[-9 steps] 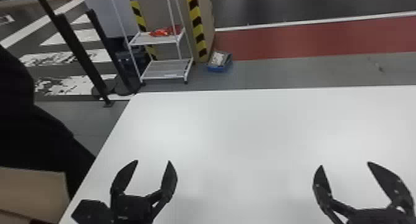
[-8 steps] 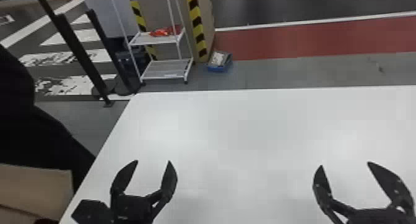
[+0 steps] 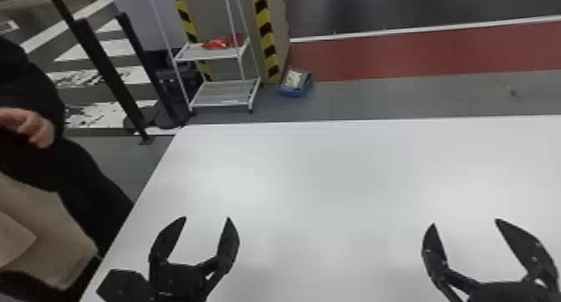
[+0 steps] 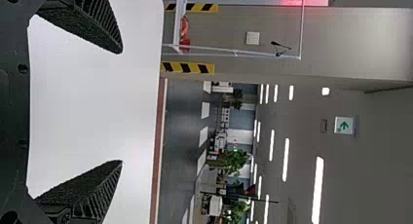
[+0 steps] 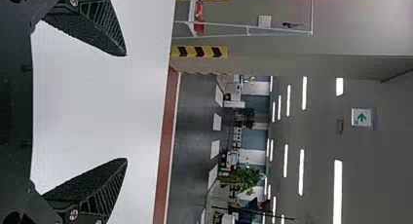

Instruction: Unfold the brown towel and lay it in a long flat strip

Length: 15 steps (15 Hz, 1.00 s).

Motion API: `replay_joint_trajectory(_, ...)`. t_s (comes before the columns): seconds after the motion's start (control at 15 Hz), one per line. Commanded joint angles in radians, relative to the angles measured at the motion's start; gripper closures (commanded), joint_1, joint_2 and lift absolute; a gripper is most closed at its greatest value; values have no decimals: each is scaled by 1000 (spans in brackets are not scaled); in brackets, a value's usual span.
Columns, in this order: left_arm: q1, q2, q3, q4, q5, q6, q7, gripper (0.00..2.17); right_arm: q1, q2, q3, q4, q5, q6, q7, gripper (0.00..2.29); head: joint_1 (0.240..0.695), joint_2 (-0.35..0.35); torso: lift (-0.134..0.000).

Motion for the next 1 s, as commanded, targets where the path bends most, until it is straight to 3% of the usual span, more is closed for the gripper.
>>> replay_joint_trajectory(0.0,0,-3,-1,0,0,0,0,66,1,-1,0,0,0,1,0,113,695,255,-117)
replay_joint_trajectory(0.93,0,-3,-4,0,0,0,0,66,2,-1,-3,0,-2,1,0,113,695,249,-117)
